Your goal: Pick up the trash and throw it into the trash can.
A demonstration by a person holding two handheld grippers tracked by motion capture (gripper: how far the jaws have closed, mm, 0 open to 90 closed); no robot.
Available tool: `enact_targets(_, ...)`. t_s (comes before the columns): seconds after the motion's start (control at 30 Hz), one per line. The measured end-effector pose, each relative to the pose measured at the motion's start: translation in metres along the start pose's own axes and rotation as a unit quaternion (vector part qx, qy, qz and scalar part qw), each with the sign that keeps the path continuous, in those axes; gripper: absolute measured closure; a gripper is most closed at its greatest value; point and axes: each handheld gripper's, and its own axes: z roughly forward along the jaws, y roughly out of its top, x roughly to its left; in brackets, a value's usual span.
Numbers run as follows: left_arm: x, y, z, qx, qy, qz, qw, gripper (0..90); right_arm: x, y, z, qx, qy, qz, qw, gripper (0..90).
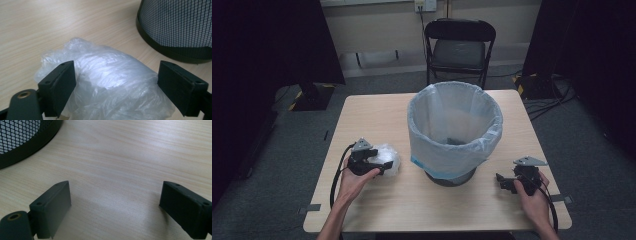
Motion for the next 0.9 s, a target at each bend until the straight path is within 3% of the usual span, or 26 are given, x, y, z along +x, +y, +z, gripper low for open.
enact_targets(0.17,-0.003,-0.001,0.009,0.021,0.017,0.01,0.9996,5.9,0.0,0.0,0.0,0.0,0.0,-0.001,1.0,9.1)
enact_targets(0.2,-0.004,-0.003,0.015,0.036,0.021,0.026,0.9988,2.0,0.0,0.0,0.0,0.0,0.0,0.0,1.0,9.0)
enact_targets(0.37,-0.003,-0.004,0.021,0.032,0.028,0.025,0.9988,0.4,0.0,0.0,0.0,0.0,0.0,0.0,1.0,9.0)
enact_targets(0.47,-0.001,-0.005,0.02,0.027,0.039,0.028,0.9985,9.6,0.0,0.0,0.0,0.0,0.0,0.0,1.0,9.0)
enact_targets(0.63,0.001,-0.004,0.018,0.033,0.035,0.036,0.9982,19.3,0.0,0.0,0.0,0.0,0.0,0.0,1.0,9.0)
enact_targets(0.77,0.004,-0.003,0.013,0.023,0.024,0.018,0.9993,30.1,0.0,0.0,0.0,0.0,0.0,0.0,1.0,9.0)
enact_targets(0.9,0.006,-0.002,0.01,0.013,0.018,0.004,0.9998,34.2,0.0,0.0,0.0,0.0,0.0,0.0,1.0,9.0)
